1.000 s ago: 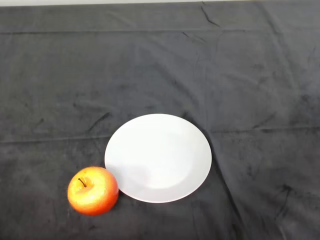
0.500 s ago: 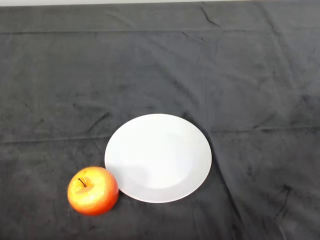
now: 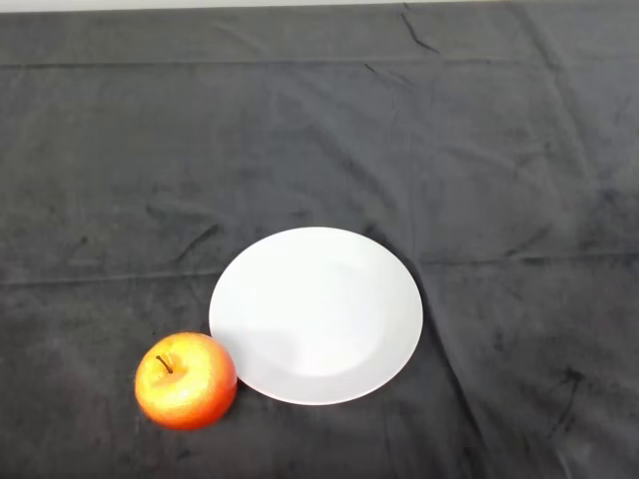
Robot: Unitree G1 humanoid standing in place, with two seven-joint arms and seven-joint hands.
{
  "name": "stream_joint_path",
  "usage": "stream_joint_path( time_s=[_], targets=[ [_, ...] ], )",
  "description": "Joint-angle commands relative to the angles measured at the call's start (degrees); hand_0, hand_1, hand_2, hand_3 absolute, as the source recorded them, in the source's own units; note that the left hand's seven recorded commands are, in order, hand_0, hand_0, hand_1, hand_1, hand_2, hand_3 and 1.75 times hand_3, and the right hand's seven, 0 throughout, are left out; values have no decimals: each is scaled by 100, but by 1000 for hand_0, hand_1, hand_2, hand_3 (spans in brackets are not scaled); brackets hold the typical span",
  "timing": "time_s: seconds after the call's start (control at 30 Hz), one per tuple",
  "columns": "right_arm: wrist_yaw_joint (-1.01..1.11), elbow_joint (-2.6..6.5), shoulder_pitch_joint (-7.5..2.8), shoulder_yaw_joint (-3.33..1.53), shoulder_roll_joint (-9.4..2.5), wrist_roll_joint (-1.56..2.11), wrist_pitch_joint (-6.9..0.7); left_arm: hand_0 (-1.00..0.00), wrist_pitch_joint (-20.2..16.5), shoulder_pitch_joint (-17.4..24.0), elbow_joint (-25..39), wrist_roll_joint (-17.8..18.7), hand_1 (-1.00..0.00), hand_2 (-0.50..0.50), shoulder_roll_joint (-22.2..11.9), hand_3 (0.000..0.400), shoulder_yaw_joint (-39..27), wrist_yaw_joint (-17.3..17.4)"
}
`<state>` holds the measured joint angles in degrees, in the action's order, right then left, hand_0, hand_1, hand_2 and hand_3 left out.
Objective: Move the apple to the plate
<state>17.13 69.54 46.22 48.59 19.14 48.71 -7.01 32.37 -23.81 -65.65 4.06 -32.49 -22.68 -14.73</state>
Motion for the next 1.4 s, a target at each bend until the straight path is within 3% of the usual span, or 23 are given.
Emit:
stream_joint_path(
  time_s=[0.03, 0.47, 0.9, 1.13, 1.4],
  targets=[
    [35, -90, 144, 104, 138, 70, 41, 0, 195, -210, 82, -9, 0, 0, -438, 0, 259, 170],
    [36, -86, 146, 105, 139, 70, 42, 0, 765, -92, 52, 235, 0, 0, -692, 0, 272, 1602],
    [39, -78, 149, 107, 142, 71, 43, 0, 1215, -55, 192, 444, 0, 0, -679, 0, 450, 3089],
    [40, -77, 149, 108, 142, 71, 43, 0, 1182, 164, 938, 435, 0, 0, -516, 0, 674, 3470],
    [36, -93, 142, 105, 135, 69, 42, 0, 1059, 879, 2459, 495, 0, 0, -344, 0, 1007, 3898]
  ],
)
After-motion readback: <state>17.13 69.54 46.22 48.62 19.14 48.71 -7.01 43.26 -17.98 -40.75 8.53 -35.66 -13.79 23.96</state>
